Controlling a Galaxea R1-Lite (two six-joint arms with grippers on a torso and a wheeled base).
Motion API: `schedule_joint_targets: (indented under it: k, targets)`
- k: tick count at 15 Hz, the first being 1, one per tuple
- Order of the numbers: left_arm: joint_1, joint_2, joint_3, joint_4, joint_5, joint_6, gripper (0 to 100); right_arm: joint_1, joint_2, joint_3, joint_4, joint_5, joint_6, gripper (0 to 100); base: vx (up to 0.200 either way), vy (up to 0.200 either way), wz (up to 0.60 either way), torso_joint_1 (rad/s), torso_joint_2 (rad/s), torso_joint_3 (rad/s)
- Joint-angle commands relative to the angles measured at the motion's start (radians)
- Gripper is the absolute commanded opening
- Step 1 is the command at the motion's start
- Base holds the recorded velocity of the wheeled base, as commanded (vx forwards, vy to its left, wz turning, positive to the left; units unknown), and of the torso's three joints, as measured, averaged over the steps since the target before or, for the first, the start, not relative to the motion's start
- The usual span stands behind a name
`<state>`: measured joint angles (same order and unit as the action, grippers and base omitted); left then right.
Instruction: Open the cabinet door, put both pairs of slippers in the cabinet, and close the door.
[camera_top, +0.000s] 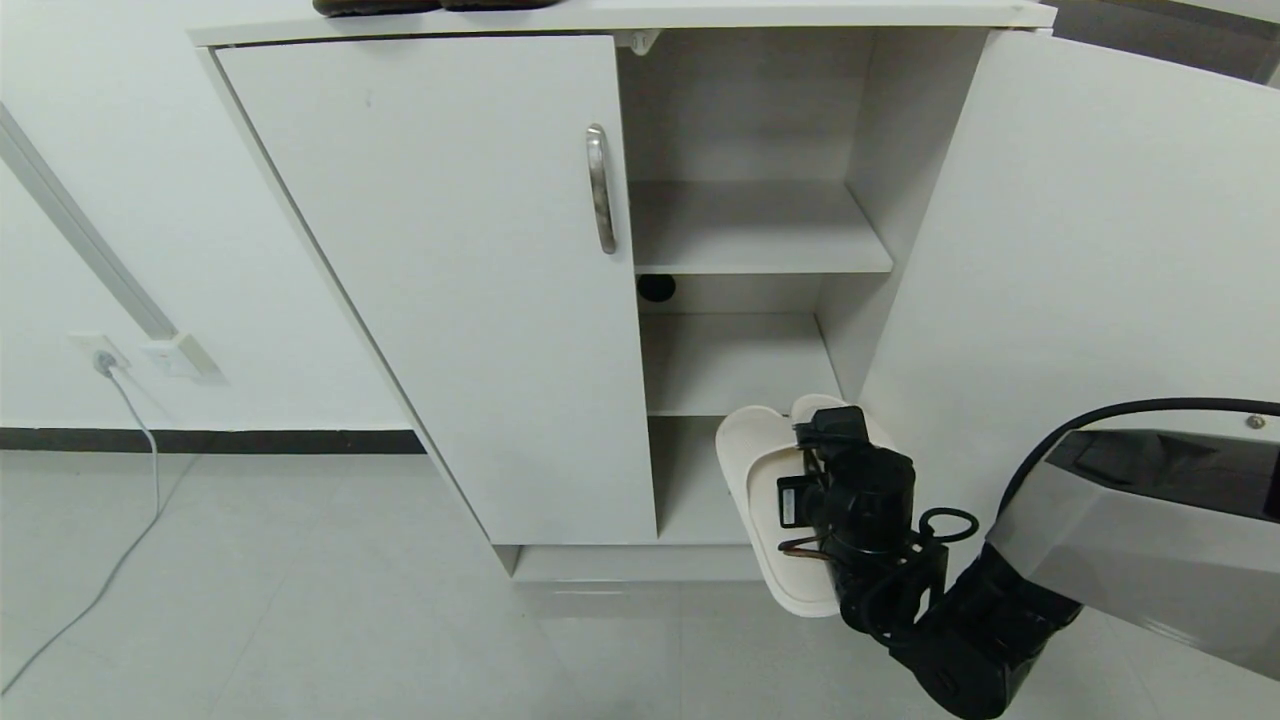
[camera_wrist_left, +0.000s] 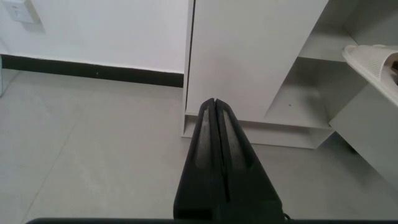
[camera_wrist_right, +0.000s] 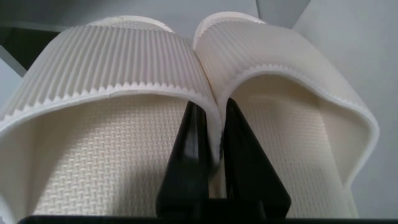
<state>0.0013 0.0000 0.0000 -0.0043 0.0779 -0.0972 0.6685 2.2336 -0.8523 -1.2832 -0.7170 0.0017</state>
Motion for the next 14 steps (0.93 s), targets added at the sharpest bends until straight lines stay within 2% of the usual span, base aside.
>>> schedule_joint_targets:
  k: [1,3,9,14]
  targets:
    - [0.0,0.002,0.0,0.0,0.0,0.001,0,0.016,-0.002,-0.01,0.001,0.005,-0.002,0,0.0,0.0,0.0,0.0,0.0,0.0]
    - [0.0,0.002,0.0,0.0,0.0,0.001,0,0.045,0.024,-0.062,0.004,0.011,-0.014,0,0.0,0.0,0.0,0.0,0.0,0.0]
    - [0.0,0.002,0.0,0.0,0.0,0.002,0,0.048,0.192,-0.404,0.173,0.013,0.037,0,0.0,0.0,0.0,0.0,0.0,0.0]
    - [0.0,0.0,0.0,0.0,-0.001,0.005,0,0.033,0.221,-0.473,0.212,0.011,0.044,0,0.0,0.0,0.0,0.0,0.0,0.0]
